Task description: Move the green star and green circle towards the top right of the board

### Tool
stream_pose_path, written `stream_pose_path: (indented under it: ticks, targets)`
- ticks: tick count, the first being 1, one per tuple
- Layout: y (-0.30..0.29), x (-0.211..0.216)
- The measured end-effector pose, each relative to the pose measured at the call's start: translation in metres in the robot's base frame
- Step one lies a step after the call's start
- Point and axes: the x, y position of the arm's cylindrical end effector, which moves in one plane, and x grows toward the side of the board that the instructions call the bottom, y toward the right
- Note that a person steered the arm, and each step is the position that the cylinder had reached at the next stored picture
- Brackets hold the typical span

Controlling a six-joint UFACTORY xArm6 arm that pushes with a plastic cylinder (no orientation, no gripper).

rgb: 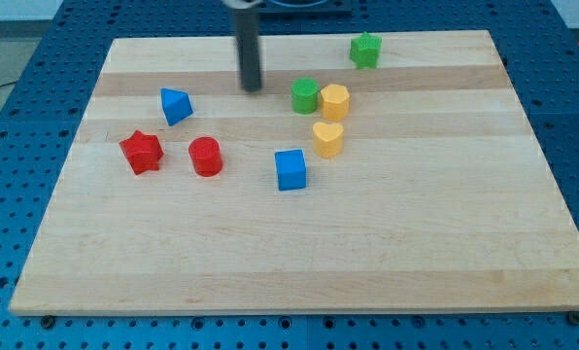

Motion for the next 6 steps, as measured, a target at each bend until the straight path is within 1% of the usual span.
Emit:
stream_pose_path:
  ticks: [1, 2, 3, 4, 5, 6]
  targets:
    - [0.027, 0.076]
    - [0.060, 0.074]
    - [0.090, 0.039]
    - [0.149, 0.006]
    - [0.169, -0.012]
    - [0.166, 0.036]
